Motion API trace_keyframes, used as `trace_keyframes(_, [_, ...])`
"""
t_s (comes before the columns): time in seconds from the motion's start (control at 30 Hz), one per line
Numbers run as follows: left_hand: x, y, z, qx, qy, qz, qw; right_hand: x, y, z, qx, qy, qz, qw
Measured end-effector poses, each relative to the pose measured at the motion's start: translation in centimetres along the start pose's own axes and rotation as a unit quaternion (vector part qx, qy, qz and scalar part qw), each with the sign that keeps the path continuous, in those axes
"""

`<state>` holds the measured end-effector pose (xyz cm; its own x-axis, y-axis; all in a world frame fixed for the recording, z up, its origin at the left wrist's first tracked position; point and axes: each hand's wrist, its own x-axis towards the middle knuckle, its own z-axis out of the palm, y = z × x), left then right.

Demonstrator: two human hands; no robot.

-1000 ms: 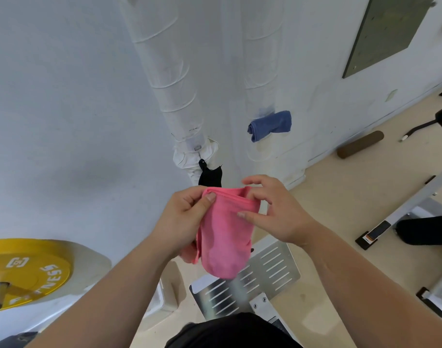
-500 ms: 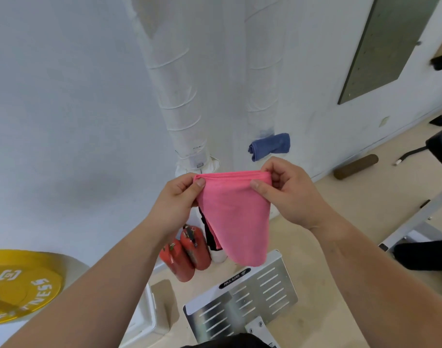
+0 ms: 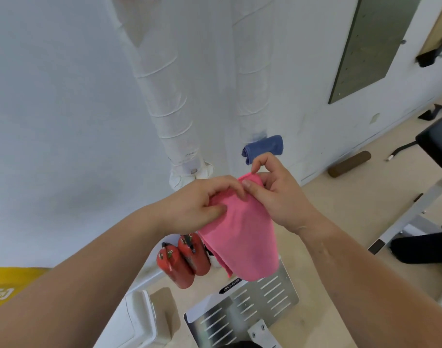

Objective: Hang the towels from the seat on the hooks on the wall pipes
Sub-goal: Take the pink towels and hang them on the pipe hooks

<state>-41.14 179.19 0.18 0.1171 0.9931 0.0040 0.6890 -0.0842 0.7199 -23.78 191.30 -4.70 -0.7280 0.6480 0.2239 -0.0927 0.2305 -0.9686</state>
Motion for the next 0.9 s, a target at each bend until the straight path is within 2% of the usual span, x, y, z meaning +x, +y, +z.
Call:
trace_keyframes(0.1, [0.9,-0.2,0.1,-0.004,0.018,-0.026,0.999,-0.5,0.8,0.1,0.089,0.008,0.015,0.996])
trace_keyframes(0.2, [1.4,-0.7,0.0,-0.042,0.067,-0.057,0.995,-1.3,2.6,0.3,0.129,-0.026,0.032,0.991])
trace_keyframes(0.37, [1.6,-0.6,-1.4,-0.092,0.101,-0.094,0.986,-2.6,5.7,1.1,0.088,-0.121,0.116,0.982])
trace_keyframes(0.57, [1.2,-2.1,-4.3,0.043,0.138,-0.110,0.983,-2.7,8.3,1.5,-0.041,-0.141,0.126,0.981])
trace_keyframes(0.7, [-0.3,-4.6,-4.1,-0.014,0.196,-0.191,0.962,-3.1,9.0,1.2,-0.079,-0.142,0.157,0.974])
trace_keyframes(0.83, [-1.5,-6.7,-3.2,-0.087,0.274,-0.253,0.924,-3.4,9.8,0.6,-0.032,-0.116,0.205,0.971])
trace_keyframes(0.9, [-2.2,-7.5,-2.9,-0.115,0.304,-0.267,0.907,-3.6,10.2,0.2,-0.052,-0.125,0.201,0.970])
